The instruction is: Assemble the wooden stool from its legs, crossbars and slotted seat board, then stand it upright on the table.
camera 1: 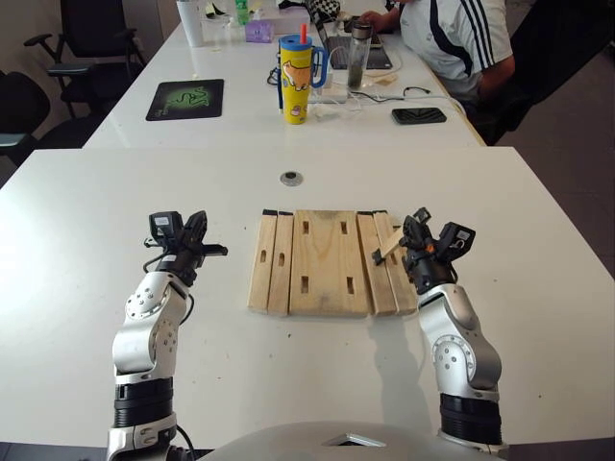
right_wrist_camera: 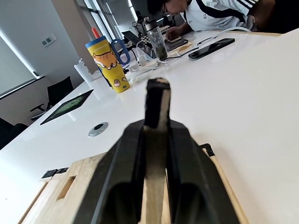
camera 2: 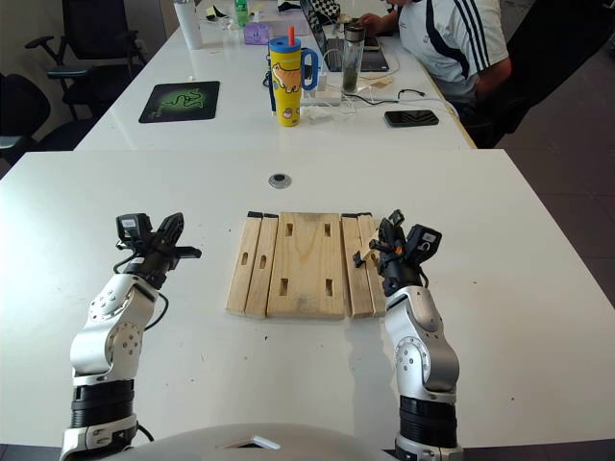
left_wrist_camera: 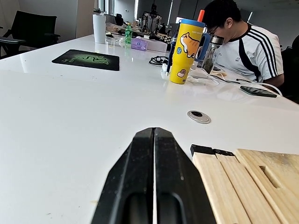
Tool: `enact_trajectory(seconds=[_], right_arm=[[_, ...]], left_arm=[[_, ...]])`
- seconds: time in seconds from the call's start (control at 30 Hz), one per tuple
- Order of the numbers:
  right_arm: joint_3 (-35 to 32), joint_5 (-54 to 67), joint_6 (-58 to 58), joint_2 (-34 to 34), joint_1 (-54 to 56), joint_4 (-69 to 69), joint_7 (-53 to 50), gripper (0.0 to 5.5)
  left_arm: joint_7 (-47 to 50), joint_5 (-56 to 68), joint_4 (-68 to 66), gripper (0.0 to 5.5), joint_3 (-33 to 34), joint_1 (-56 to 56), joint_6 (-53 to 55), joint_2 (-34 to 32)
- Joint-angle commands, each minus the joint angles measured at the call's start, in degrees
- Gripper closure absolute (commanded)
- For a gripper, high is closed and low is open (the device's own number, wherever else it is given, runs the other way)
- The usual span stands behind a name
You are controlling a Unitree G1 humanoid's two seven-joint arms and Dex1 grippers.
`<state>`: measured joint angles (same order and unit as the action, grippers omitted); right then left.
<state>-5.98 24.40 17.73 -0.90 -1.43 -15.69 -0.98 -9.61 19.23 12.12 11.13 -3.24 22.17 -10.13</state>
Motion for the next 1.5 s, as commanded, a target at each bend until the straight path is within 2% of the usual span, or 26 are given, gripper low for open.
enact_trajectory(seconds=[0.03, 0.27, 0.53, 0.67, 0.8, 0.83, 1.0, 1.27, 1.4, 1.5], right_arm=[[1.8, -6.2, -2.1, -1.7, -1.4, 6.9, 1.0, 5.07], [7.5, -15.8, -14.2, -3.5, -2.3, 13.1, 4.5, 5.07], [8.6, -21.6, -27.6, -5.0, -5.4, 20.5, 6.8, 5.07], [9.2, -23.3, -30.1, -5.1, -6.2, 20.9, 7.0, 5.07], [9.6, -23.7, -28.9, -5.0, -4.2, 17.4, 6.9, 5.07], [9.6, -23.8, -28.2, -5.0, -3.3, 16.1, 6.7, 4.78], [8.2, -22.8, -20.7, -3.6, 4.0, 8.5, 5.2, 4.07], [5.9, -22.0, -8.6, -4.0, 20.0, -0.6, 4.2, 4.07], [5.8, -22.3, -4.0, -4.8, 26.5, 1.2, 5.1, 4.07], [6.3, -22.8, -0.3, -5.7, 24.9, 6.3, 6.2, 4.07]], left_arm=[[0.4, -0.1, 1.0, 5.50, -0.7, 0.0, 0.4, 0.6], [0.4, -0.1, 1.2, 5.50, -0.8, -0.2, 0.6, 0.5], [0.0, -0.2, 1.1, 5.50, -1.2, -0.6, 0.6, 0.1], [-0.2, -0.5, 1.0, 5.50, -1.5, -0.6, 0.4, -0.1], [0.0, -0.6, 0.9, 5.50, -1.6, -0.8, 0.2, 0.0], [0.1, -0.7, 0.8, 5.50, -1.6, -0.8, 0.1, 0.1], [0.6, -0.8, 1.0, 5.50, -1.6, -0.4, -0.4, 0.6], [1.7, -1.2, 1.5, 5.50, -1.9, 0.5, -1.5, 1.7], [2.2, -1.4, 1.6, 5.50, -1.9, 0.8, -2.1, 2.4], [2.3, -1.7, 1.5, 5.50, -2.1, 0.8, -2.5, 2.8]])
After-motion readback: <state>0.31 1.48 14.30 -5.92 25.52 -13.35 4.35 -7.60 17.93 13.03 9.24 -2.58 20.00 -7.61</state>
